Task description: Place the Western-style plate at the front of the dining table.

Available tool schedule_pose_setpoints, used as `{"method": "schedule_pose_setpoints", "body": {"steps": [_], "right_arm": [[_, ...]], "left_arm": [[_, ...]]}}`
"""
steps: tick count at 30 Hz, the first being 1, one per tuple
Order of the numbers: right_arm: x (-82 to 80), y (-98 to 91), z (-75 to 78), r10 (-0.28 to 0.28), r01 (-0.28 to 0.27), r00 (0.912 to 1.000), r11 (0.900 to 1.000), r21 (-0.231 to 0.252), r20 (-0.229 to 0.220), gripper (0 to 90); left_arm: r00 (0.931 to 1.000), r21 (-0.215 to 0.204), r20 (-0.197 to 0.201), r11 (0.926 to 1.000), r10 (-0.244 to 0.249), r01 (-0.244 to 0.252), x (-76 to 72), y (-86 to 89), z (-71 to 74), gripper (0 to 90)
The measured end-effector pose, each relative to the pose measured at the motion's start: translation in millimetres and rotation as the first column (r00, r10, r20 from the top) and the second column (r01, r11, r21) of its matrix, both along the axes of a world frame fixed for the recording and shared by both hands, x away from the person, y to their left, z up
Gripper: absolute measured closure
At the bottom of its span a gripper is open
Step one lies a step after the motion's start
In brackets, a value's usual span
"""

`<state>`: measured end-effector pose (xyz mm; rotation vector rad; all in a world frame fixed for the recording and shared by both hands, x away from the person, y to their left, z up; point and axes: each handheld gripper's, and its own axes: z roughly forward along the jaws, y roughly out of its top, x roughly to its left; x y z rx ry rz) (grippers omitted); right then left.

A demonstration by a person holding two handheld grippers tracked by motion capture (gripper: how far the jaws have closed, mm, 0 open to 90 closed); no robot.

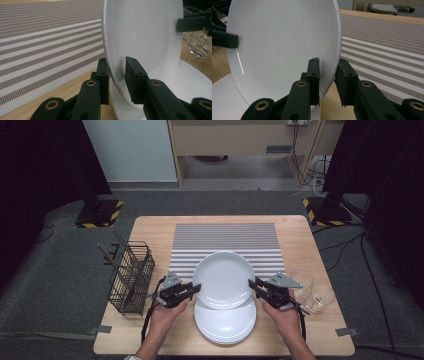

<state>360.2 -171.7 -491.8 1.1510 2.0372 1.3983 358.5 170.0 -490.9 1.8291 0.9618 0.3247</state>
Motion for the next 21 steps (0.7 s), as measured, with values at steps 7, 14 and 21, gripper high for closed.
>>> {"method": "schedule_pose_setpoints", "body": {"steps": [7,14,21], "right_arm": [[-1.2,-0.2,2.9,-0.004,0.004,0.9999,1.0,0.007,0.012,75.4],[-3.0,0.2,5.4,-0.01,0.01,0.9995,0.9999,0.004,0.03,76.9],[-3.5,0.8,6.5,-0.019,0.019,0.9988,0.9998,0.002,0.044,77.5]], "left_arm": [[0.9995,0.009,0.028,0.9999,0.013,-0.013,-2.1,-1.1,2.1,74.0],[0.998,0.023,0.06,0.9995,0.019,-0.021,-4.2,-1.9,5.0,74.9],[0.9959,0.03,0.086,0.9991,0.027,-0.03,-5.6,-3.2,6.3,75.5]]}}
